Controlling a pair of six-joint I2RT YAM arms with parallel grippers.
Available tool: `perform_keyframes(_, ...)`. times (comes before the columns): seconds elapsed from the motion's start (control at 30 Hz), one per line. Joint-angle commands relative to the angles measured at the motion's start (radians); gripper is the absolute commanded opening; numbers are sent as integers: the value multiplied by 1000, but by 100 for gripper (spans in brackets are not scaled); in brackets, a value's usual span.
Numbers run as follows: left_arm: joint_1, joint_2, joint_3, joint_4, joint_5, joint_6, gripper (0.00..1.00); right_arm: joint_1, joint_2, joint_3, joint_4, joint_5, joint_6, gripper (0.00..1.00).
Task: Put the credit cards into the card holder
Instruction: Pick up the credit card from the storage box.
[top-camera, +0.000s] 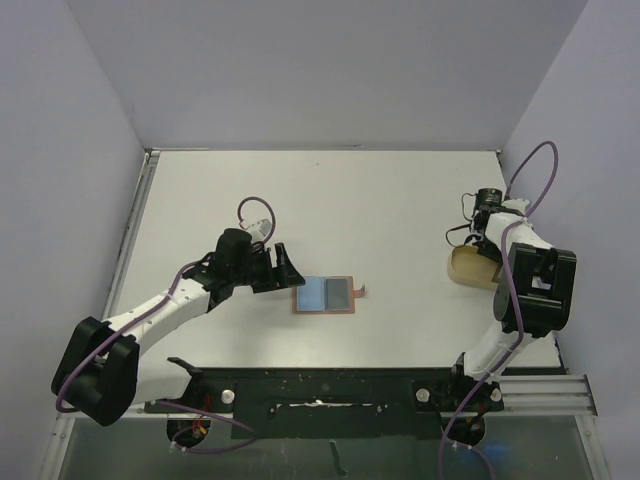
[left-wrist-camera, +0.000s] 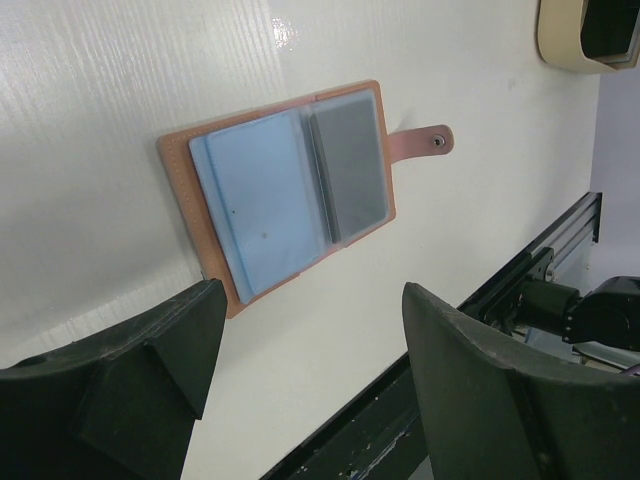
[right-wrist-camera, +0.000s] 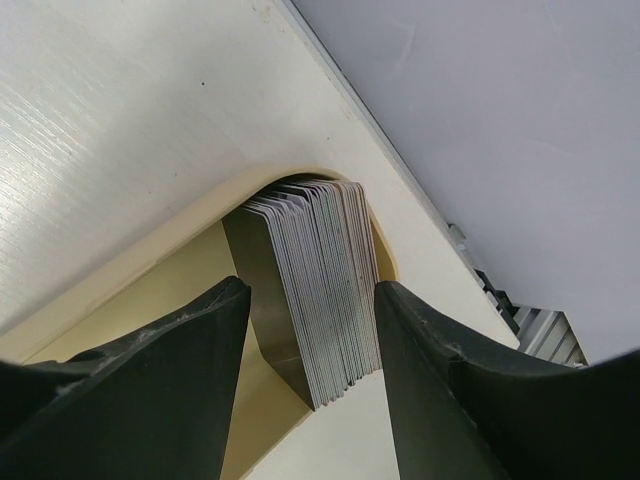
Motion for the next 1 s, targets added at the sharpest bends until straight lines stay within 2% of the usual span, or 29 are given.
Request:
perform_keyframes(0.0,5,-24,-2,36,3,-10,70,-5,3,2,29,48,-8,52)
perform_keyframes(0.5,5,-14,-3,44,10,-11,70,-7,-2,3,17,53,-8,39)
perform_keyframes(0.97,5,-16,-9,48,13,-14,70,-10,-34,8,11,57,-8,34)
